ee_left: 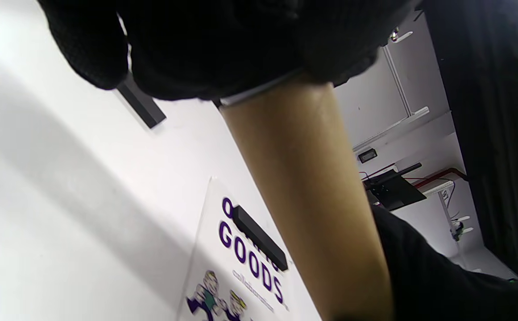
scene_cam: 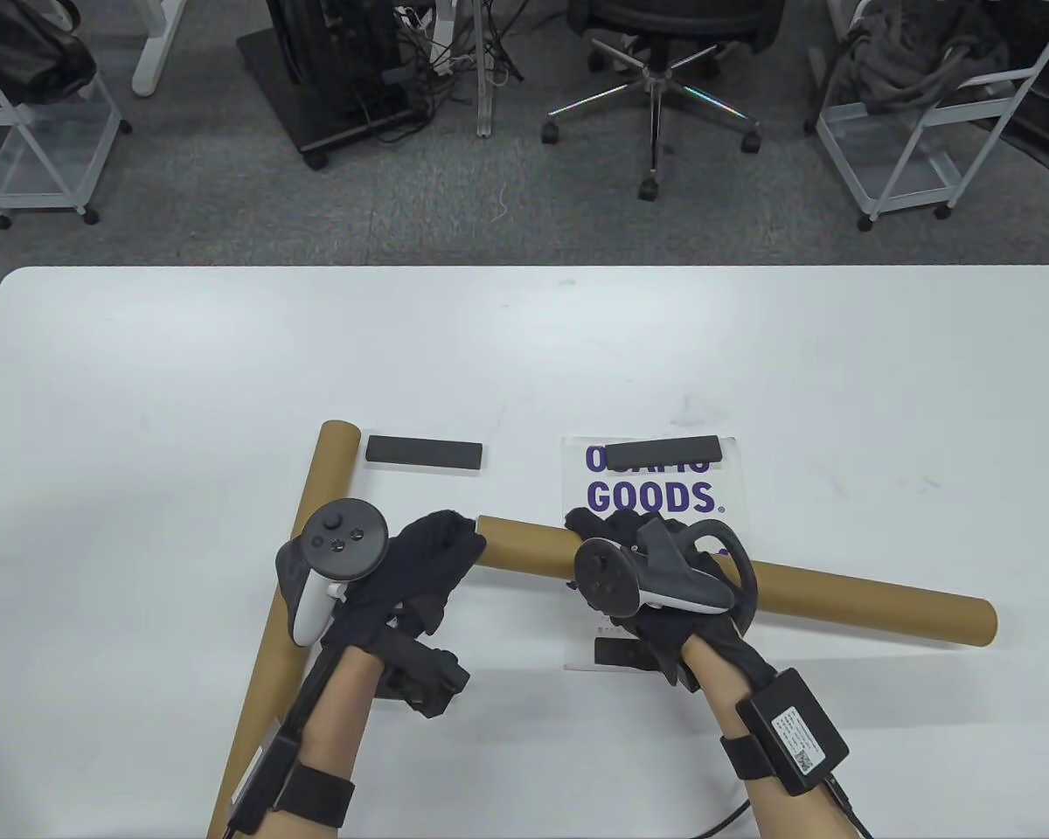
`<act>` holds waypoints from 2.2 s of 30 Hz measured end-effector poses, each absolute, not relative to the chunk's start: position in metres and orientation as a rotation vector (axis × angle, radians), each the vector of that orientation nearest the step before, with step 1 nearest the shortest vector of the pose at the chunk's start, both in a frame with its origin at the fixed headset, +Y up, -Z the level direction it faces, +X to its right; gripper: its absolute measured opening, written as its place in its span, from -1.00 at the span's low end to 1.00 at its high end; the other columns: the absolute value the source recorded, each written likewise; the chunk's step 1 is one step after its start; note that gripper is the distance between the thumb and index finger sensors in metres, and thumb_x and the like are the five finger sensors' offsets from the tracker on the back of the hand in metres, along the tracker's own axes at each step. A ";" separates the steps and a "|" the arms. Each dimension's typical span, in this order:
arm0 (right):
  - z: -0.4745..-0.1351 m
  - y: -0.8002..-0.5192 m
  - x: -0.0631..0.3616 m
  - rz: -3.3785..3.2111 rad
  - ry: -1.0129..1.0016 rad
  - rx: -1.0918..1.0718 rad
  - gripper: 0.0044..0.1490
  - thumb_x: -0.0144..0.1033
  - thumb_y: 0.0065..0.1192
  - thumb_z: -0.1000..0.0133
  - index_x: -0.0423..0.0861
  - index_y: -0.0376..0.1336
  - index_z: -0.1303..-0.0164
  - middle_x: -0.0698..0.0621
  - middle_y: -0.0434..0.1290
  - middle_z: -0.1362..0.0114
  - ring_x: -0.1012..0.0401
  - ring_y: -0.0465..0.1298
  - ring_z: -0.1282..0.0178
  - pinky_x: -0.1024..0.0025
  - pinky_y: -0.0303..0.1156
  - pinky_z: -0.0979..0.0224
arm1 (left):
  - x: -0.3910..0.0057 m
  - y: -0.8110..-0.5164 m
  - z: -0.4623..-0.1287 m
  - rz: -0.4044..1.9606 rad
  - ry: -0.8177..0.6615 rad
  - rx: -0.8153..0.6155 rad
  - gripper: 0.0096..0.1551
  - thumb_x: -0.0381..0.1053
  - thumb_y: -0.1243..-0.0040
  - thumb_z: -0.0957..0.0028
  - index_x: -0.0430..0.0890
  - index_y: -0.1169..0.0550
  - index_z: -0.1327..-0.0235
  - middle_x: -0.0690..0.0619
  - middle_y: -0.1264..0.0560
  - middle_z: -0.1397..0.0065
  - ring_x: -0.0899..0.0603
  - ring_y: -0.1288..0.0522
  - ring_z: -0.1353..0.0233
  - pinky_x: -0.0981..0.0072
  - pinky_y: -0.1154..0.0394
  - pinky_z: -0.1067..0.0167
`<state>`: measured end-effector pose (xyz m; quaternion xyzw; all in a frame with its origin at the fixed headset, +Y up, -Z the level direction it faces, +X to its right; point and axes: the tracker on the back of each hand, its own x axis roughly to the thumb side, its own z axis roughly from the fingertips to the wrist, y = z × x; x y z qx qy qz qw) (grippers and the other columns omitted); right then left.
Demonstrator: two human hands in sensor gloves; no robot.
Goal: Roll up posters and store in mailing tubes
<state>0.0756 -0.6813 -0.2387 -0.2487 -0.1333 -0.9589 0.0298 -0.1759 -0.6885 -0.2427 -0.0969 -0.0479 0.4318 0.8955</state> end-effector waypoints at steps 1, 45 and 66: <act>-0.238 -0.683 0.076 -2.972 -0.416 -0.772 0.13 -0.20 0.32 -0.07 -0.17 -0.23 -0.70 -0.33 0.25 -0.60 -0.28 0.39 -0.49 -0.49 0.30 -0.46 | -0.176 -0.688 -0.242 0.861 -0.089 -0.177 -0.55 0.25 -0.06 -0.22 0.01 -0.63 -0.11 -0.01 -0.61 -0.22 -0.21 -0.58 -0.18 -0.28 -0.41 -0.46; -0.236 -0.681 0.070 -2.917 -0.037 -0.724 0.07 -0.03 0.49 0.07 -0.05 0.03 -0.59 -0.16 0.34 -0.51 -0.12 0.45 -0.41 -0.28 0.48 -0.42 | -0.190 -0.699 -0.246 1.153 0.154 -0.396 -0.52 0.08 -0.26 -0.17 -0.14 -0.62 -0.23 -0.12 -0.61 -0.25 -0.23 -0.59 -0.13 -0.31 -0.43 -0.42; -0.232 -0.684 0.062 -2.910 -0.096 -0.784 0.06 -0.18 0.36 -0.04 -0.11 -0.11 -0.66 -0.21 0.29 -0.62 -0.21 0.42 -0.49 -0.37 0.37 -0.46 | -0.195 -0.697 -0.240 1.139 0.299 -0.311 -0.49 0.21 -0.25 -0.12 -0.12 -0.68 -0.10 -0.08 -0.65 -0.13 -0.21 -0.61 -0.04 -0.28 -0.47 -0.38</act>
